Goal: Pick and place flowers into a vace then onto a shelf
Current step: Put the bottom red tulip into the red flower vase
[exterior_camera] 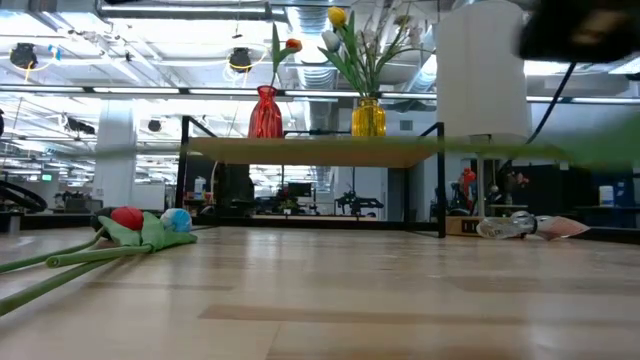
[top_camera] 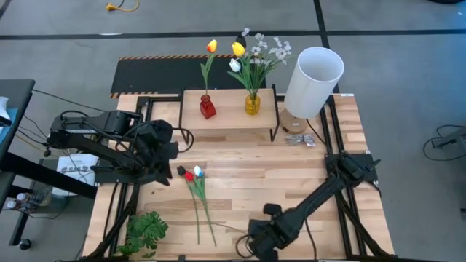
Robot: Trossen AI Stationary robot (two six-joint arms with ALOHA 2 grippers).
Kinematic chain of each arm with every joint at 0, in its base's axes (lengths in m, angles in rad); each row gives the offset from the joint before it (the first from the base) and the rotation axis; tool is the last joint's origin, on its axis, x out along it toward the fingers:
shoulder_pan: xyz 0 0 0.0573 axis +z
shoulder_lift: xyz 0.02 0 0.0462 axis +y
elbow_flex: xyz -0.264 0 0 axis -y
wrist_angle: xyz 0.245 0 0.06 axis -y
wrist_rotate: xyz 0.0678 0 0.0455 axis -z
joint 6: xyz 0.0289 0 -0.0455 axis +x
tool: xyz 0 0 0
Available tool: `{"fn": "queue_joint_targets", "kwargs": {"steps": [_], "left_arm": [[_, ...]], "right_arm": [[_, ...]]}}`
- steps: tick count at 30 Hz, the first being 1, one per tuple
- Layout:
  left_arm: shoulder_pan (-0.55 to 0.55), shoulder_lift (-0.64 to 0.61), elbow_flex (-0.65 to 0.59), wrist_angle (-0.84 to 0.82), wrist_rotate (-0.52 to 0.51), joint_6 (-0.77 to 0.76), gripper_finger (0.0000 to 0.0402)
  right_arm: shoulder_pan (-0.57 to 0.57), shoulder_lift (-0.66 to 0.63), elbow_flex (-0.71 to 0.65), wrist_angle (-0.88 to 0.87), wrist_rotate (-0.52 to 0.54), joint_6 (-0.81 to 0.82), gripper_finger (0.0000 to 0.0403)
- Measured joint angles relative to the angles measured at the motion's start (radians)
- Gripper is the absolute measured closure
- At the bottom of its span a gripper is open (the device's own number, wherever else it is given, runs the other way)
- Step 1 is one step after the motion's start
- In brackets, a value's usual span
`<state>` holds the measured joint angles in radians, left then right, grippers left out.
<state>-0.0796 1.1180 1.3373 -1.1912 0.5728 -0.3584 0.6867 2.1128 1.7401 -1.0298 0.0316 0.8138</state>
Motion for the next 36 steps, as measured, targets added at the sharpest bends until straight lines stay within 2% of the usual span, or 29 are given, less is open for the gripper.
{"fn": "queue_joint_targets", "kwargs": {"steps": [6,12,17,27,30,36], "left_arm": [[0.000,0.027,0.001,0.047,0.149,0.014,0.0253],[0.014,0.092,0.001,0.088,0.203,0.027,0.0253],[0.047,0.178,0.001,0.097,0.208,0.078,0.0253],[0.131,0.303,0.000,0.139,0.210,0.186,0.0253],[0.138,0.337,0.000,0.207,0.243,0.179,0.0253],[0.140,0.399,0.000,0.346,0.308,0.096,0.0253]], "right_arm": [[-0.076,0.000,0.120,-0.118,0.115,-0.167,0.0402],[-0.146,0.000,0.227,-0.266,0.233,-0.292,0.0402],[-0.181,-0.001,0.293,-0.351,0.322,-0.405,0.0403],[-0.198,-0.001,0.319,-0.421,0.519,-0.573,0.0403],[-0.198,-0.001,0.319,-0.426,0.591,-0.624,0.0403],[-0.198,-0.001,0.319,-0.428,0.670,-0.696,0.0403]]}}
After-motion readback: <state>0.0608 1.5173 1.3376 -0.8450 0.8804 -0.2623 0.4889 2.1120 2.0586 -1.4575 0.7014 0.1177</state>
